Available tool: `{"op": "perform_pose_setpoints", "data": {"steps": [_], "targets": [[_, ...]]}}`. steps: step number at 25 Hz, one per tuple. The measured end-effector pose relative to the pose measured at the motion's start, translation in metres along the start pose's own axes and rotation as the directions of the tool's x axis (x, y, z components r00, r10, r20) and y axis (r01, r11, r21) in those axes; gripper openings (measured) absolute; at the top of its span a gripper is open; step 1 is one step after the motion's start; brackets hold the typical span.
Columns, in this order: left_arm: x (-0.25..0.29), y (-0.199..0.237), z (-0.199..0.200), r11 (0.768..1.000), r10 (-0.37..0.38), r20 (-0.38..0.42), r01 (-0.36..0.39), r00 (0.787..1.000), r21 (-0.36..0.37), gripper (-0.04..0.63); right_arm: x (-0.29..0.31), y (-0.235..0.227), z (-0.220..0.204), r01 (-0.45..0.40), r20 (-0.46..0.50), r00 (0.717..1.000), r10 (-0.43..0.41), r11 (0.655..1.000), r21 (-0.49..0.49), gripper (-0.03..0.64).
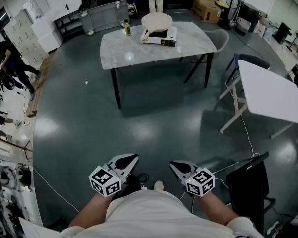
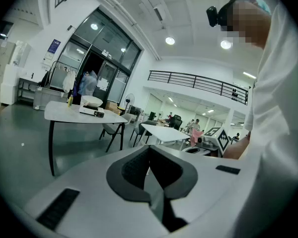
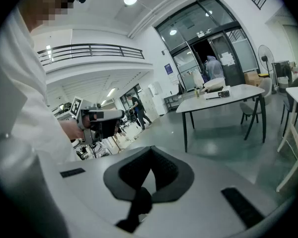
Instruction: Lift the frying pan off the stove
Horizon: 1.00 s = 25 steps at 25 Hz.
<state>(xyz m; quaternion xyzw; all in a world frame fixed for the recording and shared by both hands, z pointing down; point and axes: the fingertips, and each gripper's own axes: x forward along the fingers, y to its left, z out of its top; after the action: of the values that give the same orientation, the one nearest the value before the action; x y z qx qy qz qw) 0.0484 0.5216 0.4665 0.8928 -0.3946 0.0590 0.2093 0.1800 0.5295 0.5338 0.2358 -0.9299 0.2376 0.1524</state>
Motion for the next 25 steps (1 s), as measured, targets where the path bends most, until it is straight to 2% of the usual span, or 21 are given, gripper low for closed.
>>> {"op": "perform_pose_setpoints", "data": {"steps": [8,12,15,19,25], "targets": [[0.032,0.072,0.025,0.999,-0.039,0.037,0.04,0.999,-0.012,0.019,0.053,-0.044,0.041,0.046,0.006,0.999,-0.046,0.998,-0.029,0.003],[0.048,0.129,0.058,0.996,-0.076,0.066,0.079,0.995,-0.04,0.02,0.096,-0.063,0.078,0.076,-0.004,0.997,-0.076,0.997,-0.033,0.003],[0.059,0.167,0.086,0.994,-0.107,0.068,0.108,0.992,-0.019,0.019,0.127,-0.079,0.114,0.109,-0.023,0.994,-0.111,0.992,-0.063,0.003],[0.064,0.216,0.111,0.988,-0.154,0.058,0.154,0.986,0.008,0.02,0.169,-0.094,0.151,0.146,-0.019,0.989,-0.147,0.988,-0.045,0.003],[0.085,0.277,0.134,0.98,-0.196,0.064,0.198,0.979,-0.03,0.021,0.207,-0.107,0.187,0.15,0.001,0.989,-0.15,0.989,-0.015,0.006]]}}
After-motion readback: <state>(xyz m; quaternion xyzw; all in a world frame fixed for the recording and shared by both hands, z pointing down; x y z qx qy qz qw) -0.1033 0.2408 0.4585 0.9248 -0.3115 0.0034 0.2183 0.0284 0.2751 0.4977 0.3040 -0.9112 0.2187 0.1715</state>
